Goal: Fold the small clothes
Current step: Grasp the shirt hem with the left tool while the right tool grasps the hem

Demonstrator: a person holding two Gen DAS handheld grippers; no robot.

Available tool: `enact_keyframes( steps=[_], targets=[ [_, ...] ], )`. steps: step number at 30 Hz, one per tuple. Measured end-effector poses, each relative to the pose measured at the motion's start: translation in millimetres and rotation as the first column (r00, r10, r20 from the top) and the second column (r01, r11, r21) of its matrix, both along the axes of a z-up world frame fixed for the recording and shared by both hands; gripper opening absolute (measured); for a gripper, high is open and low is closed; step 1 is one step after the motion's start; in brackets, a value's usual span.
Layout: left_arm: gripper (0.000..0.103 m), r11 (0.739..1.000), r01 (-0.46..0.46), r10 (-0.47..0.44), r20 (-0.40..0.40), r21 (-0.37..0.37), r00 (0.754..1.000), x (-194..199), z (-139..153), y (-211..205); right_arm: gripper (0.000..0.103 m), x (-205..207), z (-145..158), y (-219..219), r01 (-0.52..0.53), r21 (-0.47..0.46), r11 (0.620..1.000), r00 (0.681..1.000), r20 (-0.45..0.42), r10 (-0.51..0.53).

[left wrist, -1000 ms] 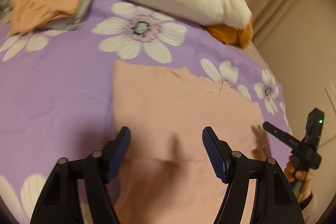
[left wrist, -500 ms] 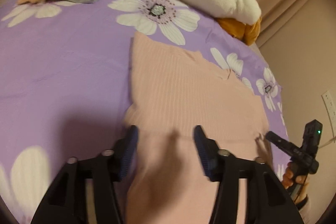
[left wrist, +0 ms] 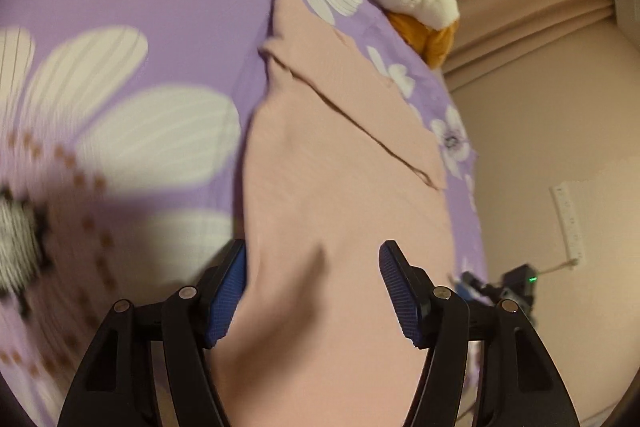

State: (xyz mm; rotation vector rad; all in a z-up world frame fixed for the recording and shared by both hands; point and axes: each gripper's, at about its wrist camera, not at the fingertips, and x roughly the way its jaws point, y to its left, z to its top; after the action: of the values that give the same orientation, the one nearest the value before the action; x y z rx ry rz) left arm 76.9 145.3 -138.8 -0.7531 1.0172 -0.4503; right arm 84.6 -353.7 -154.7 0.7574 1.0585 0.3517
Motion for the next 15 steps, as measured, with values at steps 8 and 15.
enact_keyframes(
  steps=[8, 15],
  targets=[
    [0.064, 0.993, 0.096, -0.097, -0.02, -0.068, 0.995, -44, 1, -10, 0.046, -51, 5, 17, -0.078, 0.05, 0.996, 0.997, -0.018, 0.079],
    [0.064, 0.987, 0.096, -0.102, -0.042, -0.129, 0.994, -57, -6, -13, 0.046, -73, 7, 28, -0.113, 0.06, 0.992, 0.992, -0.051, 0.116]
  ],
)
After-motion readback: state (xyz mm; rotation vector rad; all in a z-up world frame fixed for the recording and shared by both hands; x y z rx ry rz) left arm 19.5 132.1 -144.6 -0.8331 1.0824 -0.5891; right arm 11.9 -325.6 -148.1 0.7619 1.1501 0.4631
